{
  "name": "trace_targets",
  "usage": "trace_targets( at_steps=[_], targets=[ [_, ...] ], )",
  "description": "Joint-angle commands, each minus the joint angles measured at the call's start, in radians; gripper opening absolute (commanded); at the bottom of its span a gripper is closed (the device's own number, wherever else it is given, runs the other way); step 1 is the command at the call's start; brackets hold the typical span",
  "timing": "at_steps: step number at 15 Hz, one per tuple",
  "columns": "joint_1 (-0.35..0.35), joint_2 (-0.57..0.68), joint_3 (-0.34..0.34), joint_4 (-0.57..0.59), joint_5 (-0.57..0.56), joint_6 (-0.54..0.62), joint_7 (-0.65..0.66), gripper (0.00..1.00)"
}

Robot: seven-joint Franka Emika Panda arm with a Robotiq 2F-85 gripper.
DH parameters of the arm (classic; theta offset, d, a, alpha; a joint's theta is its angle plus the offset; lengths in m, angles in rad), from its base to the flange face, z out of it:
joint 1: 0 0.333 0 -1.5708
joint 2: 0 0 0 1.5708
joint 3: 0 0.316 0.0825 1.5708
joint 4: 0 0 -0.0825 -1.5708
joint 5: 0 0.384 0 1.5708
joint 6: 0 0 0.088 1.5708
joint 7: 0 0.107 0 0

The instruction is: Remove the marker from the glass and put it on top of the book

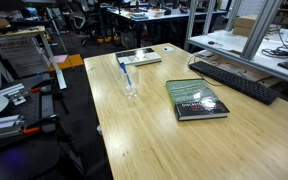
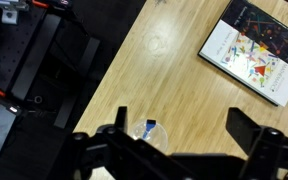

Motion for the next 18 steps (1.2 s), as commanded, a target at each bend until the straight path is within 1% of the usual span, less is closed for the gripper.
trace_targets(
  at_steps=[1,3,7,10,12,15,18],
  targets=[
    [-0.005,0.001,0.004,0.002,0.000,-0.003,0.000,1.00],
    [-0.008,0.036,-0.002,0.029,0.013,-0.024,0.012,1.00],
    [-0.009,0.134,-0.013,0.051,0.023,0.022,0.024,1.00],
    [-0.011,0.215,-0.020,0.074,0.057,0.037,-0.012,1.00],
    [-0.020,0.259,-0.025,0.092,0.103,0.033,-0.042,1.00],
    [-0.041,0.294,-0.032,0.099,0.179,0.029,-0.160,1.00],
    [-0.067,0.305,-0.044,0.090,0.216,0.007,-0.286,1.00]
  ],
)
